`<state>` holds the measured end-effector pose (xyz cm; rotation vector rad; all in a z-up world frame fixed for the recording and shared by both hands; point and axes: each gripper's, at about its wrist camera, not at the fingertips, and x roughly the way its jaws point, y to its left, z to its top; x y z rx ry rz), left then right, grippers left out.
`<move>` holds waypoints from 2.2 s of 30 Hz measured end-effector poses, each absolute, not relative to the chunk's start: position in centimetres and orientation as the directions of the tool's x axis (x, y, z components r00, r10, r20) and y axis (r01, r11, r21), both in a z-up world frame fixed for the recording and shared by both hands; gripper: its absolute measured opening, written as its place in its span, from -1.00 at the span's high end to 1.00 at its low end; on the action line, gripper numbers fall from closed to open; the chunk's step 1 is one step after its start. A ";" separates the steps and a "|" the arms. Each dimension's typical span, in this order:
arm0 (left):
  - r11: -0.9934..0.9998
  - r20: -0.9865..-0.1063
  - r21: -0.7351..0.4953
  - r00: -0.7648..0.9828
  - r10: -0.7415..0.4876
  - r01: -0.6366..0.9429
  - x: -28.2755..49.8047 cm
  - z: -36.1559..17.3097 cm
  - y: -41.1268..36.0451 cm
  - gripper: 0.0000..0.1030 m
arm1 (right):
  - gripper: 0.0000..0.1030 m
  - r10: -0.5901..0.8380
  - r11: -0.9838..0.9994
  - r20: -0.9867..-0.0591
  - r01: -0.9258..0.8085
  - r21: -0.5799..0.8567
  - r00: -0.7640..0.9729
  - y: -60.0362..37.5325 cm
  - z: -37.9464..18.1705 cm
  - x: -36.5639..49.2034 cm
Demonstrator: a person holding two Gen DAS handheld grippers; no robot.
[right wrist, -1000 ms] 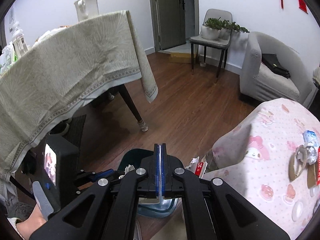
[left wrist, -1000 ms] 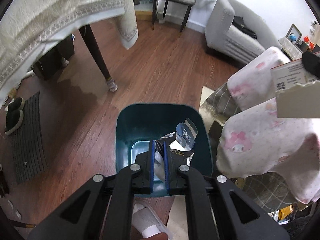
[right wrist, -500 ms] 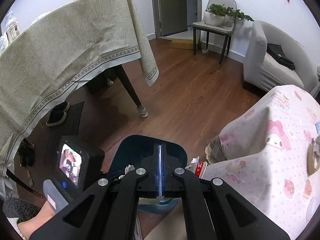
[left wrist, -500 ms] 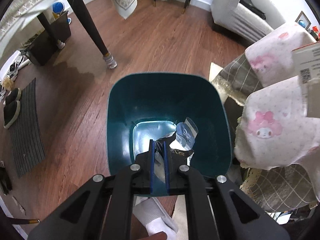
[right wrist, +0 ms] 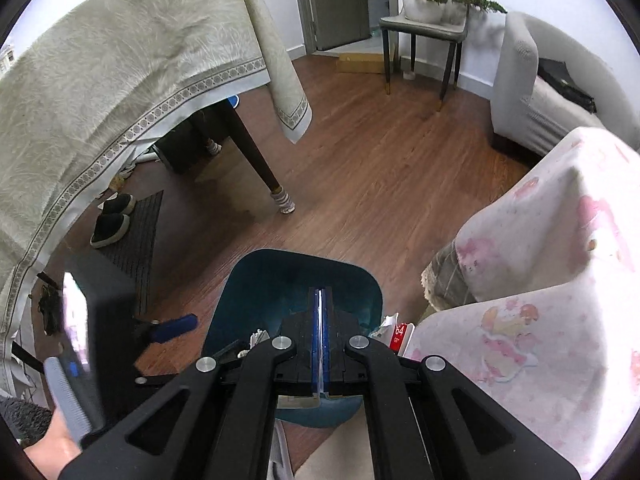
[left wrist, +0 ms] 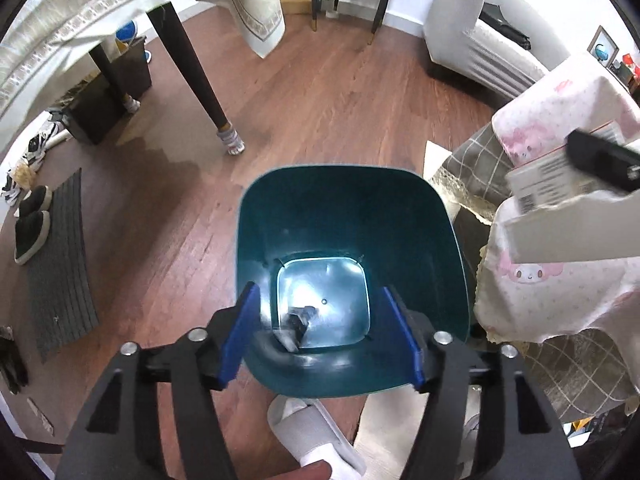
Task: Collect trash
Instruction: 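Open the right tool over the teal bin to drop the white box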
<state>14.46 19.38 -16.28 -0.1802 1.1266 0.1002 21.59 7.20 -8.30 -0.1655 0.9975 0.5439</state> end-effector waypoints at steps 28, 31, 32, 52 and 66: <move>0.968 -0.709 -0.158 0.705 0.026 -0.195 7.8 -3.1 23.0 -0.88 | 0.97 0.287 0.840 -0.909 -0.536 0.087 0.303 12.6 -16.9 21.9; 0.966 -0.689 -0.176 0.725 0.018 -0.191 7.3 -1.6 23.2 -0.88 | 0.97 0.263 0.838 -0.924 -0.540 0.076 0.278 13.0 -18.6 21.8; 0.966 -0.682 -0.178 0.731 0.017 -0.188 7.2 -1.2 23.2 -0.88 | 0.97 0.259 0.837 -0.927 -0.542 0.076 0.270 12.9 -19.0 21.7; 0.955 -0.606 -0.229 0.796 0.010 -0.186 5.7 2.4 24.2 -0.90 | -0.31 0.242 0.802 -0.944 -0.594 0.064 0.225 13.7 -21.7 20.2; 0.965 -0.590 -0.178 0.806 0.054 -0.195 5.7 3.2 23.8 -0.90 | -0.35 0.346 0.782 -0.853 -0.623 0.032 0.391 12.2 -10.8 18.7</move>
